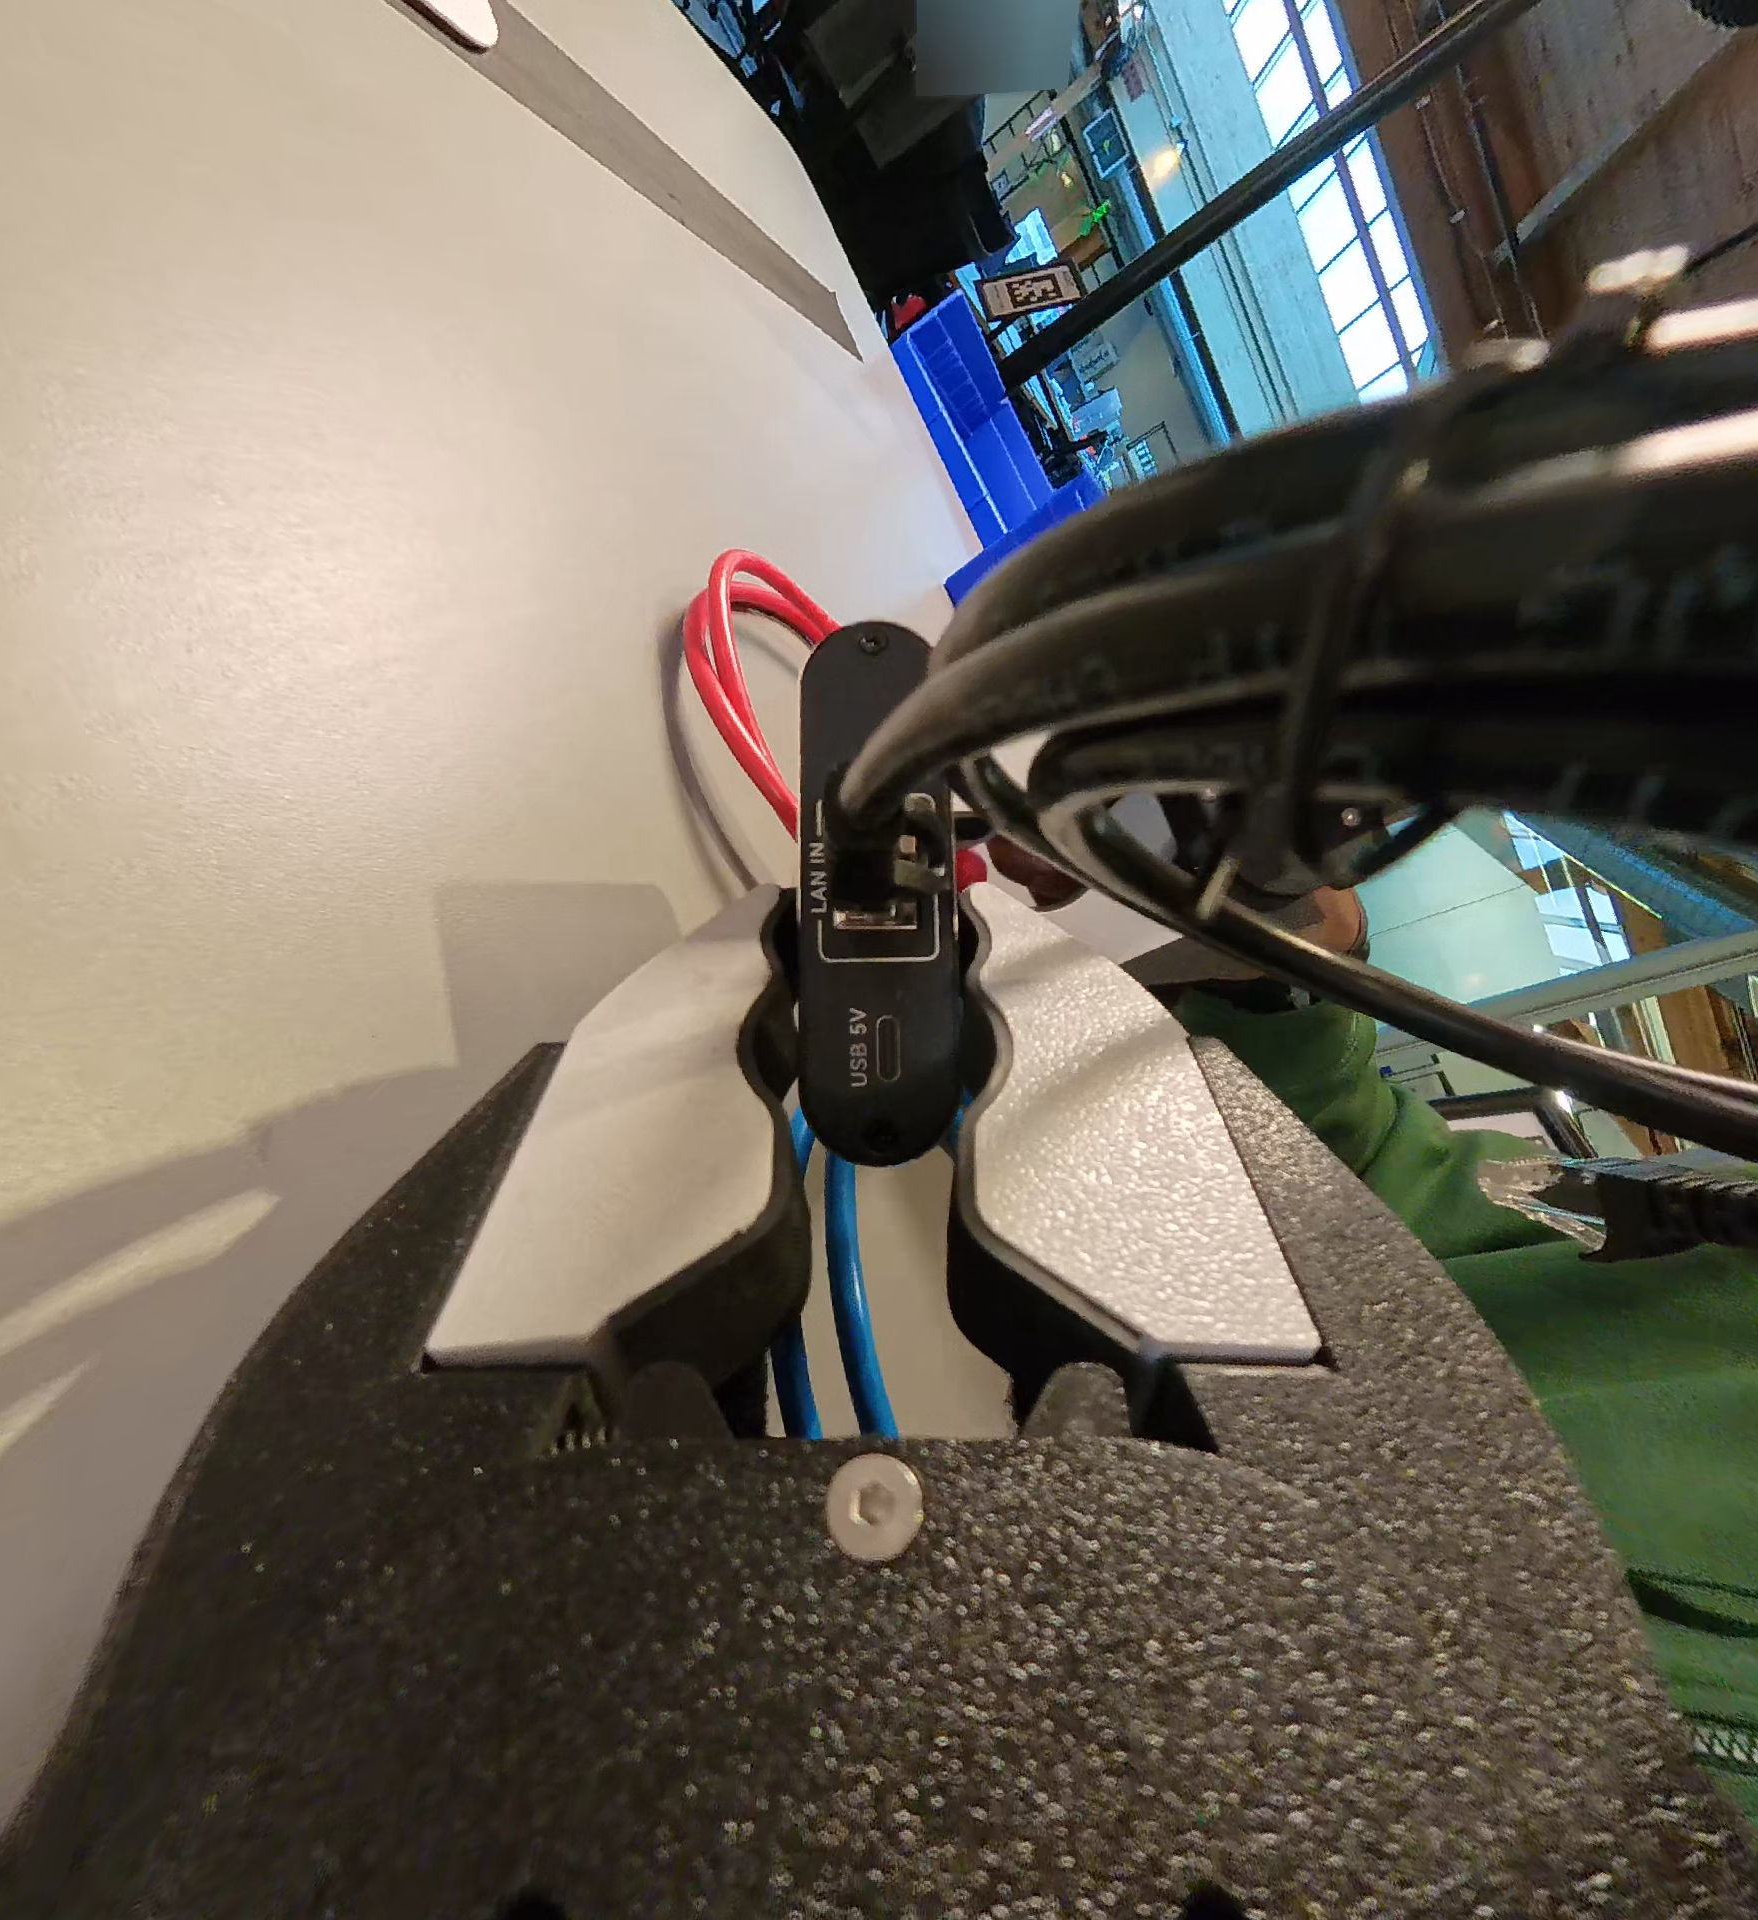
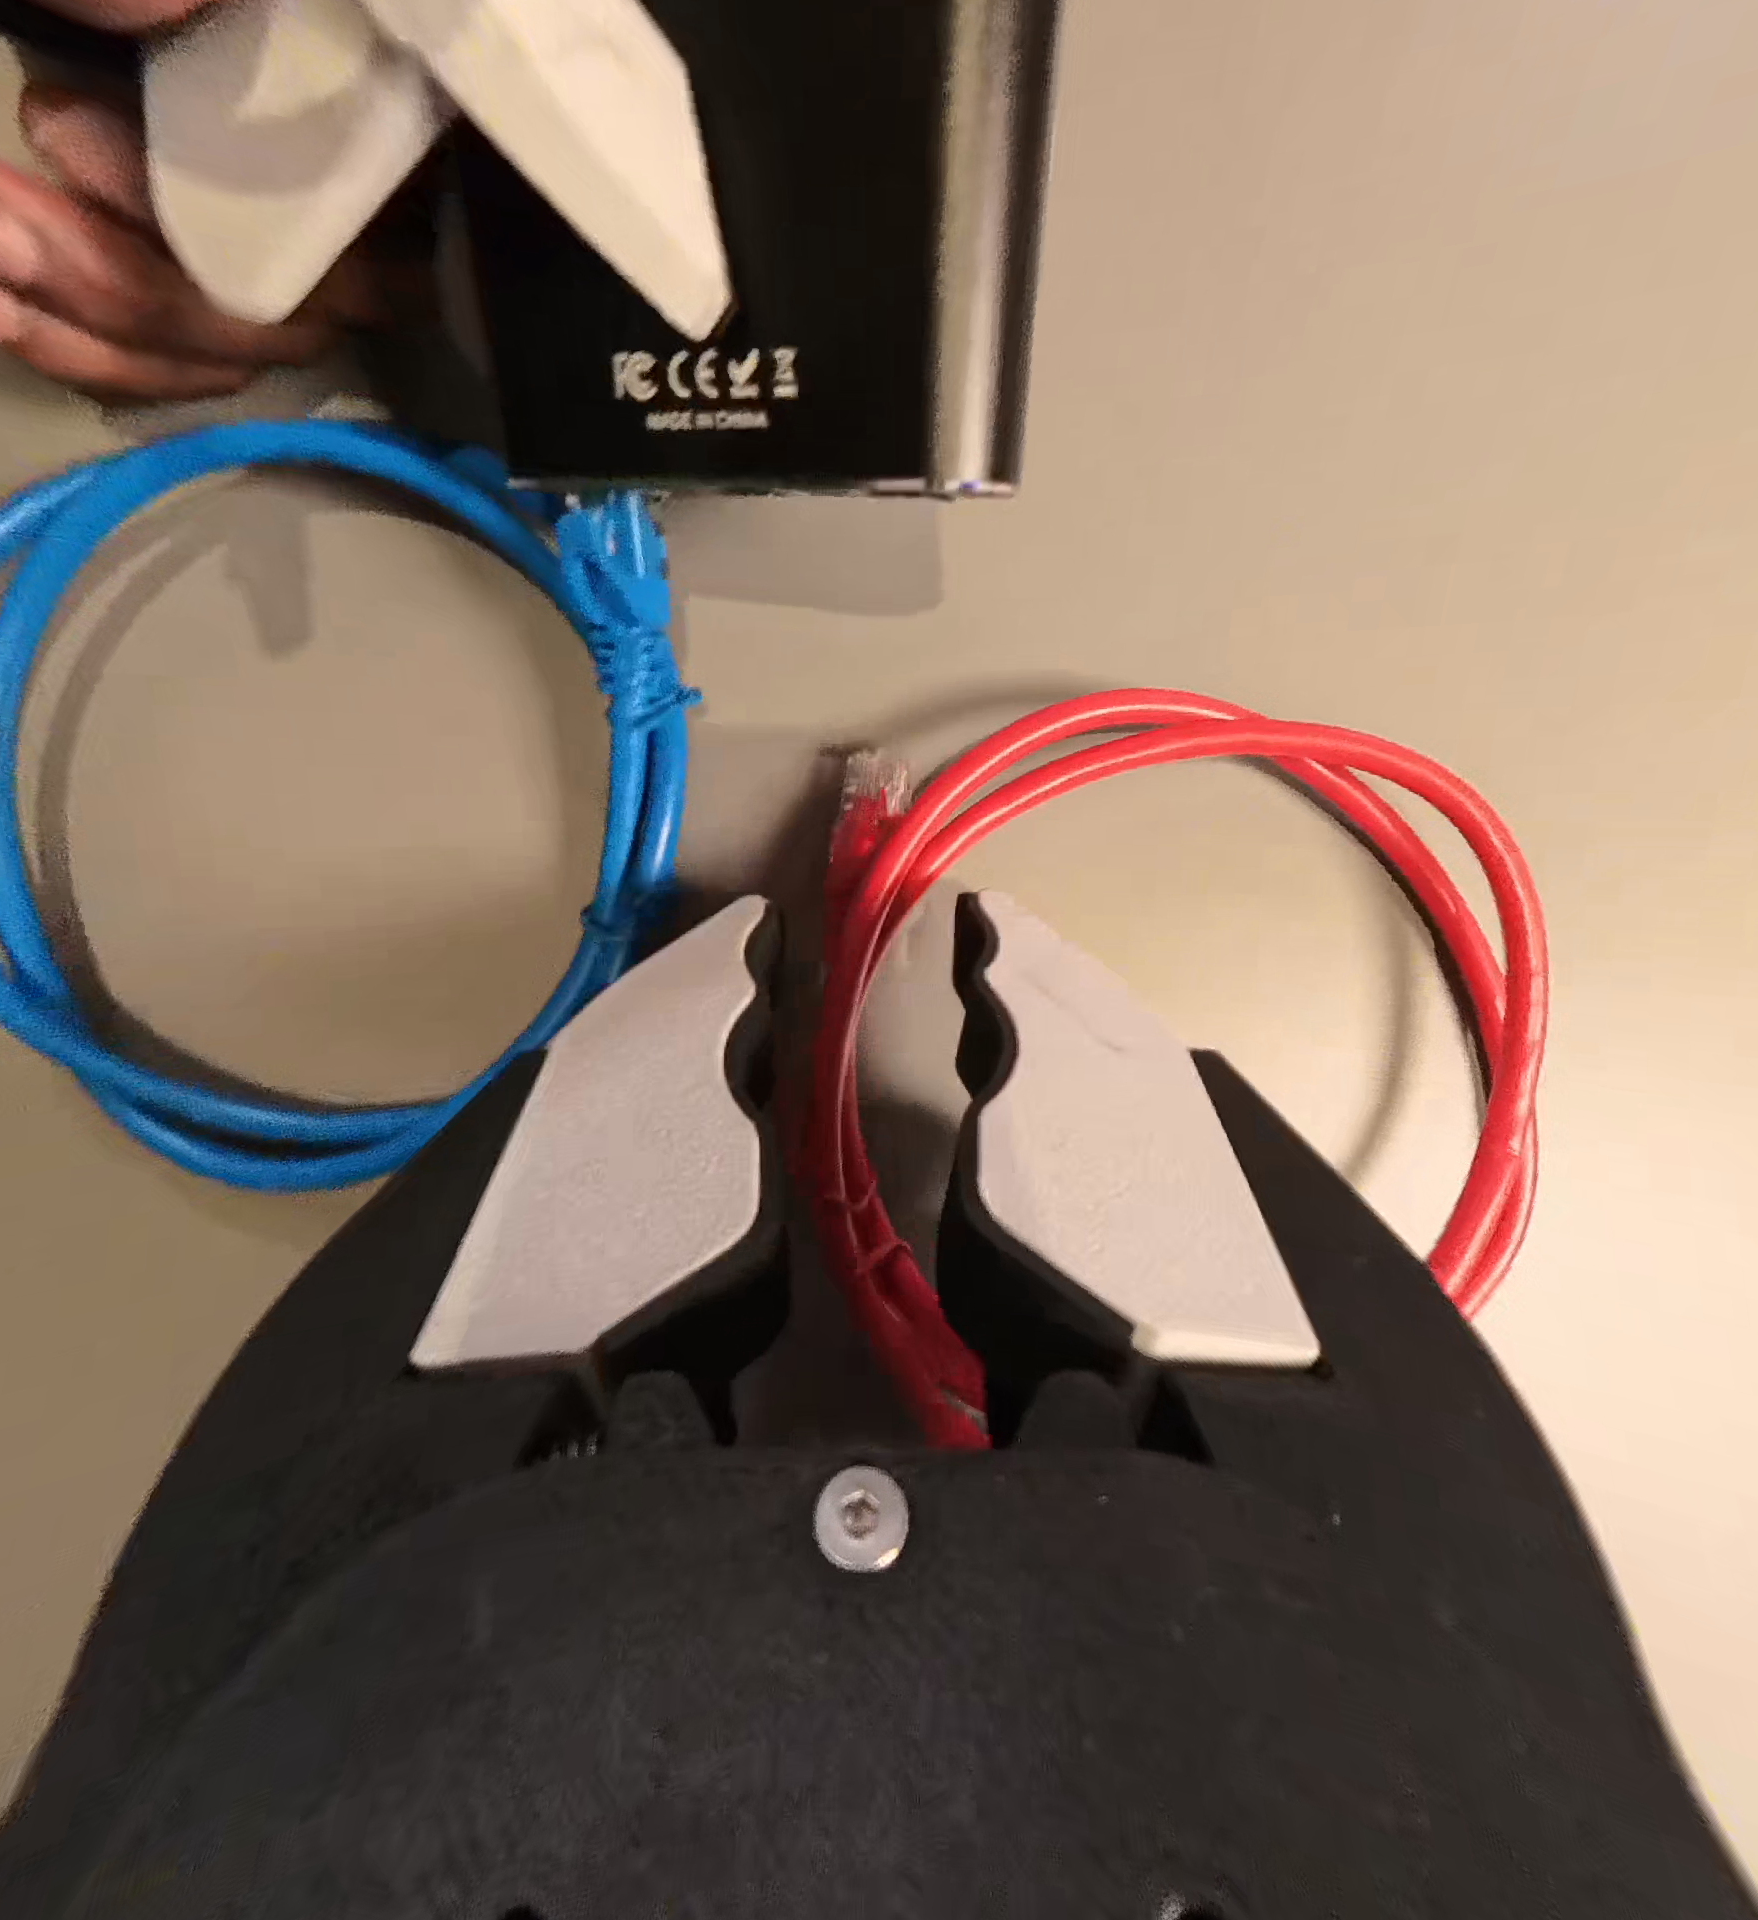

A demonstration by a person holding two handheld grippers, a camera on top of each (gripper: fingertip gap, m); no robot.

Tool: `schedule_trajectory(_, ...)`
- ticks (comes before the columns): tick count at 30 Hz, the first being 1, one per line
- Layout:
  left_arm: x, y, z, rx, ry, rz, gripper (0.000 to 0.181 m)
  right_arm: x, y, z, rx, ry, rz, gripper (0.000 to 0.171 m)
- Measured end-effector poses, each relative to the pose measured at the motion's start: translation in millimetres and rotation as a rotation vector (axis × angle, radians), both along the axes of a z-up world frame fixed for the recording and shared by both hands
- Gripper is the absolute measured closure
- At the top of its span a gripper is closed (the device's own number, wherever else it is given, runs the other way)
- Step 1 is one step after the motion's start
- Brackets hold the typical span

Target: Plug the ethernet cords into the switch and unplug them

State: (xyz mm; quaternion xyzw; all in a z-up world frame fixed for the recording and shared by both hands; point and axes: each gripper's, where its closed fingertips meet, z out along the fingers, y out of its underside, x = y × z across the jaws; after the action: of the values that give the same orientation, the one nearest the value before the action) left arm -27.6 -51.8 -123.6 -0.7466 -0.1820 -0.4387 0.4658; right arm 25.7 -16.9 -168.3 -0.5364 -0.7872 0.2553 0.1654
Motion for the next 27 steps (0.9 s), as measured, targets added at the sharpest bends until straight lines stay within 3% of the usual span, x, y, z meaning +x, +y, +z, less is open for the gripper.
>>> schedule_trajectory(7,1.0,-0.2,-0.3,-0.003,0.023,0.005,0.154,-8.6,-2.0,-10.0,0.014,-0.015,-0.064,0.155)
schedule_trajectory(15,-7.7,0.5,6.0,0.019,-0.111,0.074,0.154,-24.0,13.7,7.9,0.391,0.367,0.007,0.157)
schedule_trajectory(20,-13.1,1.7,13.4,0.062,-0.254,0.117,0.154,-34.8,8.8,28.0,0.381,0.522,-0.09,0.157)
schedule_trajectory(27,-12.7,2.5,13.6,0.065,-0.271,0.127,0.154,-36.7,1.8,32.9,0.338,0.543,-0.107,0.157)
